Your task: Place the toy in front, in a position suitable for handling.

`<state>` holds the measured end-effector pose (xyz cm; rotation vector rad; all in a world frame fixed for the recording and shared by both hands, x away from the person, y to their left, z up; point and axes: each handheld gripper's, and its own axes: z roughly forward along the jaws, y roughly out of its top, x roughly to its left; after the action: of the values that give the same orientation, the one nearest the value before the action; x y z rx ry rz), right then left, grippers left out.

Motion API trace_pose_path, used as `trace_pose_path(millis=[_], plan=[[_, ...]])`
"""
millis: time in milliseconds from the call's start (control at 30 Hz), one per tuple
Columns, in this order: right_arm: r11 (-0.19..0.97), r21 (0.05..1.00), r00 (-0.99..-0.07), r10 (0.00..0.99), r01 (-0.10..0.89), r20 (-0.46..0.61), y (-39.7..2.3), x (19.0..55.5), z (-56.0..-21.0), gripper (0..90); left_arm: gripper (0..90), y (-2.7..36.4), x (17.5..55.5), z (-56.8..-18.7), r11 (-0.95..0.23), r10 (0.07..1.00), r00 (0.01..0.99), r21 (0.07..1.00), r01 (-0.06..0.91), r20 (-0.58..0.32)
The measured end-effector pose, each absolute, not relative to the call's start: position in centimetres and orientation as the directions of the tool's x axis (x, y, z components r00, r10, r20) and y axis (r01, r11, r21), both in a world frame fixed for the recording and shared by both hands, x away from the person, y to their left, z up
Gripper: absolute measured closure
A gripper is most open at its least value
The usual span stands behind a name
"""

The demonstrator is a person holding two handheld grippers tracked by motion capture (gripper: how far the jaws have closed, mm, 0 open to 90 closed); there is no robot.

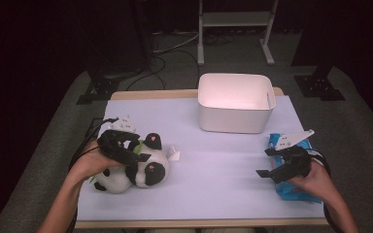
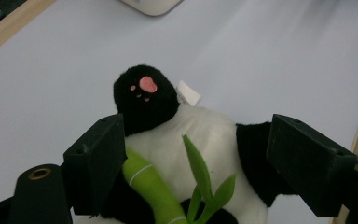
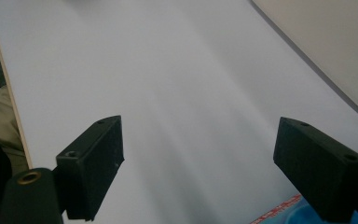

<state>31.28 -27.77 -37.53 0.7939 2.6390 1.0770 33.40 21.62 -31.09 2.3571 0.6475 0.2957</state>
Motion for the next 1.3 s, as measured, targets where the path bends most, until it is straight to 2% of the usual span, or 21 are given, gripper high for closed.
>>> trace_pose_path(millis=[633, 1133, 1300], plan=[[0.601, 0.689, -0.842, 0.539, 0.406, 0.026, -27.5, 31.2, -37.4, 14.7, 26.3, 24.1, 32.6, -33.0, -0.657, 0.572, 0.820, 0.617, 0.432, 0.035], [0.598, 0.697, -0.840, 0.543, 0.396, 0.011, -27.7, 31.0, -37.0, 14.6, 48.2, 24.3, 32.3, -33.6, -0.667, 0.542, 0.840, 0.606, 0.433, -0.005], [0.594, 0.700, -0.837, 0.547, 0.397, 0.010, -27.8, 31.0, -37.0, 14.7, 50.5, 24.1, 32.4, -33.8, -0.671, 0.542, 0.841, 0.602, 0.432, 0.000]])
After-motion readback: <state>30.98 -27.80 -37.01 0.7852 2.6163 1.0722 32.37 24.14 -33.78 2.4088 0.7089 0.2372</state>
